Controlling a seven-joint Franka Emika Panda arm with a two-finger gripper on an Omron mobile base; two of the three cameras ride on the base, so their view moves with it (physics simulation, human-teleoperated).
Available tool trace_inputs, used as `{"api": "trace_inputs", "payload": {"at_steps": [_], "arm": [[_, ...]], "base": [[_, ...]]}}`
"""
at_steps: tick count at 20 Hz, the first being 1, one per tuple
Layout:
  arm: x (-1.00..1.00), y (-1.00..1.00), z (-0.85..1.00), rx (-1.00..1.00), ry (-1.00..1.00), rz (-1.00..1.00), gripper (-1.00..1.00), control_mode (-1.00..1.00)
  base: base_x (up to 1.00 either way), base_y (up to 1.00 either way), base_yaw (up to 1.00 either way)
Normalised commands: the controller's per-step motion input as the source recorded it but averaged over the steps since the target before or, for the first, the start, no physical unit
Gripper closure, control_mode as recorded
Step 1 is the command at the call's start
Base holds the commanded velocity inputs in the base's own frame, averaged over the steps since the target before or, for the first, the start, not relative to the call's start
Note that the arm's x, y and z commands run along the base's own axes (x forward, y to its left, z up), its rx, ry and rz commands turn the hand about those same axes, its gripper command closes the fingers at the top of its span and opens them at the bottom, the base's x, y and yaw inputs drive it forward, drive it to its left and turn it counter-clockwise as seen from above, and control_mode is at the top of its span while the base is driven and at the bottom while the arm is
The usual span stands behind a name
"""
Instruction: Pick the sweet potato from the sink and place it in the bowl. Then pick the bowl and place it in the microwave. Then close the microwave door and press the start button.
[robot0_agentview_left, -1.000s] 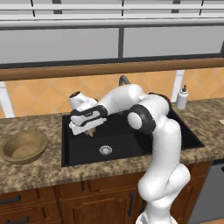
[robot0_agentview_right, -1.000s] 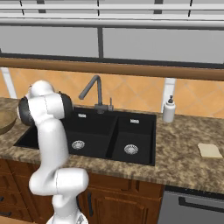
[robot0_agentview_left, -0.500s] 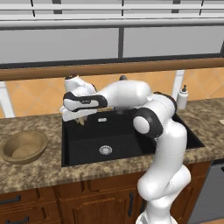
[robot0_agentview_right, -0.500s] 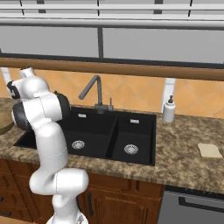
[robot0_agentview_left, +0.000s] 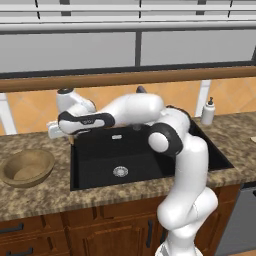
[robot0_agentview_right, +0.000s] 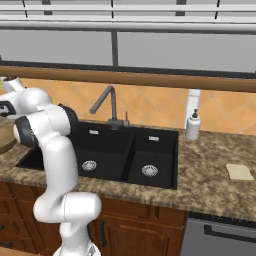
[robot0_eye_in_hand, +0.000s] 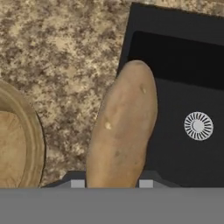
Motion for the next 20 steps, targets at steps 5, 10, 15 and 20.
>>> {"api": "trace_inputs", "payload": {"at_steps": [5,10,15,20], "arm": [[-0.73,0.55,0.19,0.05,-0.14,0.0,1.0,-1.0],[-0.81,0.33,0.0,0.11,-0.02,0.0,1.0,-1.0],[-0.08,0.05,0.0,0.18,0.0,-0.01,1.0,-1.0],[0.01,0.17,-0.24,0.07,0.0,0.0,1.0,-1.0]], "base": [[0.0,0.0,0.0],[0.0,0.0,0.0],[0.0,0.0,0.0],[0.0,0.0,0.0]]}}
